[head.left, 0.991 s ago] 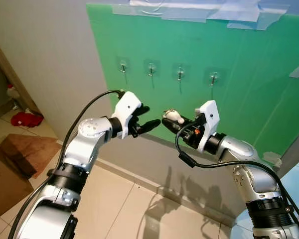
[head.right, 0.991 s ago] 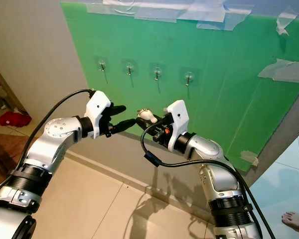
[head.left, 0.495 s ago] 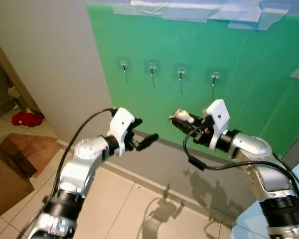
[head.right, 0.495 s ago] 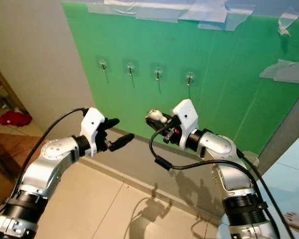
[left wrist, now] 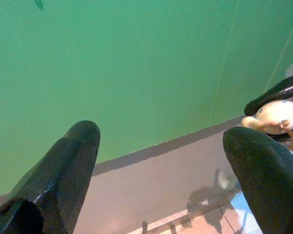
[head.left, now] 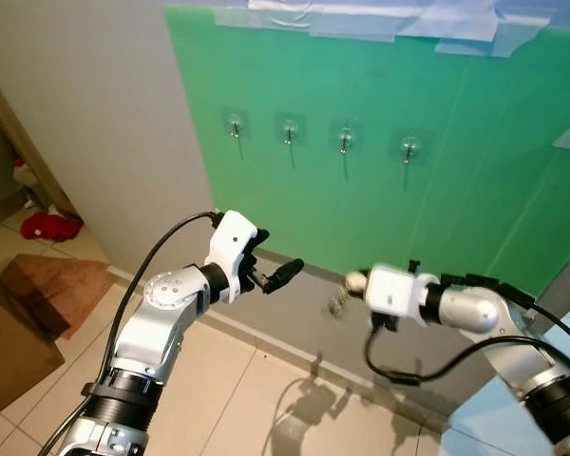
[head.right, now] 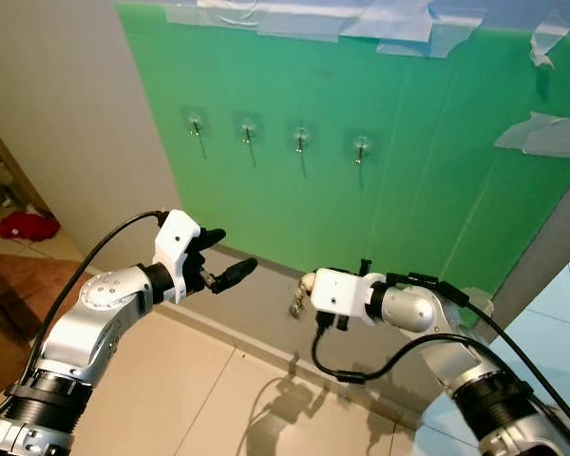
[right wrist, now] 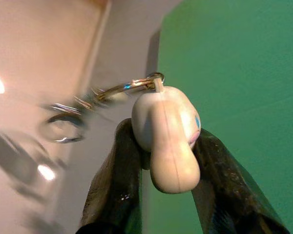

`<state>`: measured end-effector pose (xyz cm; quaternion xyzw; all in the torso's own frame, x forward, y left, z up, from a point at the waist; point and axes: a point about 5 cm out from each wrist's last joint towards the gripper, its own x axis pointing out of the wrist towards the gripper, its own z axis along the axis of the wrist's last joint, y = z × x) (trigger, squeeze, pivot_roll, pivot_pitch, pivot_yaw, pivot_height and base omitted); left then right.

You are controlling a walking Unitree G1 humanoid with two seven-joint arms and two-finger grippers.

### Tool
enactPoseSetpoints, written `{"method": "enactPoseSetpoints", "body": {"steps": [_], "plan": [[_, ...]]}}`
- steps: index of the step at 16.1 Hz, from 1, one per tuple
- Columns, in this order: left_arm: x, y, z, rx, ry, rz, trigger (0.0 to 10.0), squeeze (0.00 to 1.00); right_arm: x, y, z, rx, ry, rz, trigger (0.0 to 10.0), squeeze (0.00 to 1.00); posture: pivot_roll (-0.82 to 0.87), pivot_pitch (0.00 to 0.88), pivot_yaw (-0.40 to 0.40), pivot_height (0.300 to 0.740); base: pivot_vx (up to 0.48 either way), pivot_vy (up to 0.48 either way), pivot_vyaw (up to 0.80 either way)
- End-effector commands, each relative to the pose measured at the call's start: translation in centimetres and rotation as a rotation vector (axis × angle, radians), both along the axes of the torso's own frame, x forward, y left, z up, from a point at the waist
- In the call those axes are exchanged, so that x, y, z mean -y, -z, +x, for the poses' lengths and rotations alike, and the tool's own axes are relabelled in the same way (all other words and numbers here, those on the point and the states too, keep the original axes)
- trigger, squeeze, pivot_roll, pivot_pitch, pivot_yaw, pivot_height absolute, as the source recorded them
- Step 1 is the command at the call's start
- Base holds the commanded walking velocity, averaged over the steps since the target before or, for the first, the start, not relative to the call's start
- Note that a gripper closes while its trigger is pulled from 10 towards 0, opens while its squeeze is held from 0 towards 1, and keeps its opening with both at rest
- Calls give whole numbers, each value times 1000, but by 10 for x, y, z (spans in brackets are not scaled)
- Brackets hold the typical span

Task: Hang keys on a hook

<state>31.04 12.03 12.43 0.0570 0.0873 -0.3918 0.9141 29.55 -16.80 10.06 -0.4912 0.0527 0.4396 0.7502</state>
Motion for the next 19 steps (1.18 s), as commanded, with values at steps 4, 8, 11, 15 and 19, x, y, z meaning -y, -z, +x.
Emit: {"method": "enactPoseSetpoints", "body": {"steps": [4,8,11,15,19], "plan": [[-1,1,-2,-2,-10,17,10000,1000,5,-18,15,375,-153,-260,0,0,-82,0,63,740,0,0,0],[8,6,-10,-22,-4,-4,10000,969,-3,-38,27,485,-96,-111,0,0,-85,0,66,740,0,0,0],[16,8,-13,-19,1,0,10000,0,-8,-56,38,594,-113,-108,0,0,-86,0,66,740,0,0,0],[17,10,-15,-25,-5,4,10000,0,-8,-58,47,492,76,131,0,0,-81,0,62,740,0,0,0],[15,10,-14,-28,-6,8,10000,0,-14,-54,44,431,129,251,0,0,-85,0,71,740,0,0,0]]}}
